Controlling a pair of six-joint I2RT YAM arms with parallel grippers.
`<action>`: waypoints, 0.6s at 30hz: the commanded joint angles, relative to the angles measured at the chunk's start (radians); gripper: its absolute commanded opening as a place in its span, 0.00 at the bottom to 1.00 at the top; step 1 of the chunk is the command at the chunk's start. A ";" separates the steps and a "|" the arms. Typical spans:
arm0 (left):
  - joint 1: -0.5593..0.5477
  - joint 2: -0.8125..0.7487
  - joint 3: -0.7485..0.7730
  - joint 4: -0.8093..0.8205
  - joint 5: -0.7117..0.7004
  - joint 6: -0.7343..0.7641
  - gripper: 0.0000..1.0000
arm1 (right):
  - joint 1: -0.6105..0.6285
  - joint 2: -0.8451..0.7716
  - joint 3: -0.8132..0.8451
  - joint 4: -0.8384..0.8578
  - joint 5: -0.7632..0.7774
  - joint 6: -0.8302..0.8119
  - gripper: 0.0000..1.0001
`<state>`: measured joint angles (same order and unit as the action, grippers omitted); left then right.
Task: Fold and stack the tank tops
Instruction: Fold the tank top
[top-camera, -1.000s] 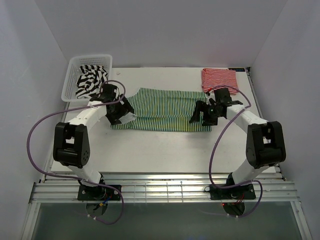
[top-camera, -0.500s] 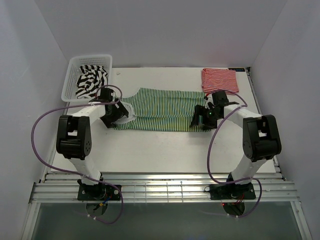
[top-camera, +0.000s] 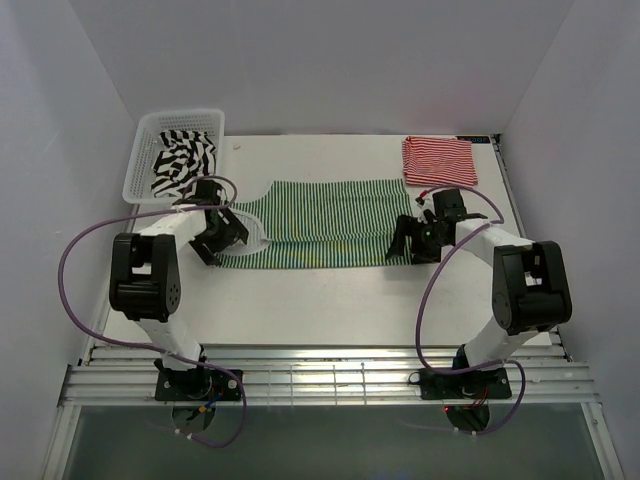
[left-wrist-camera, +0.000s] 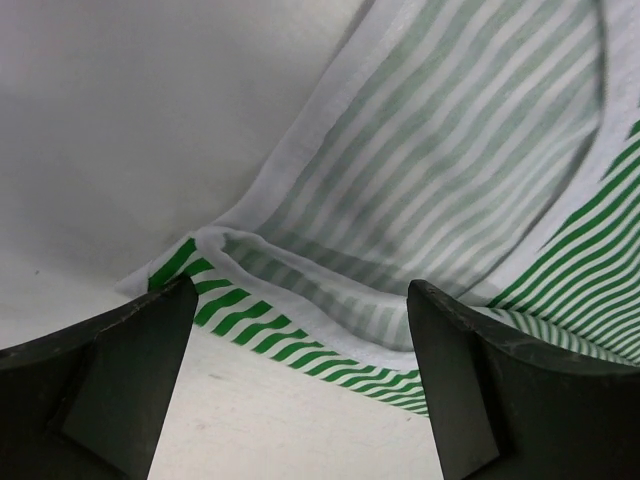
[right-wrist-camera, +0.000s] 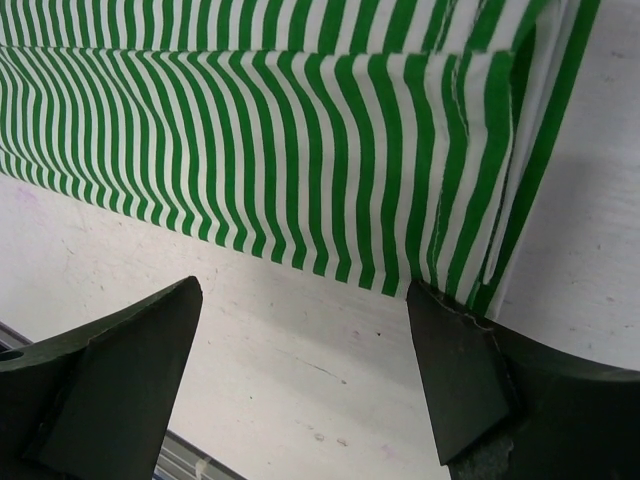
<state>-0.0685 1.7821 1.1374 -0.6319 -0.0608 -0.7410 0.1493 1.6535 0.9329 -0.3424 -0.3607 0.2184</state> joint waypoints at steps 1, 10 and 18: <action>0.016 -0.068 -0.103 -0.127 -0.025 0.017 0.98 | -0.010 -0.020 -0.075 -0.055 0.054 -0.034 0.90; 0.006 -0.285 -0.315 -0.088 0.122 0.014 0.98 | -0.007 -0.196 -0.275 -0.017 -0.023 -0.014 0.90; 0.006 -0.388 -0.067 -0.117 0.088 0.025 0.98 | -0.005 -0.304 -0.050 -0.129 -0.010 -0.042 0.90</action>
<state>-0.0628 1.4471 0.9329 -0.7620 0.0288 -0.7227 0.1444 1.3918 0.7479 -0.4339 -0.3733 0.2001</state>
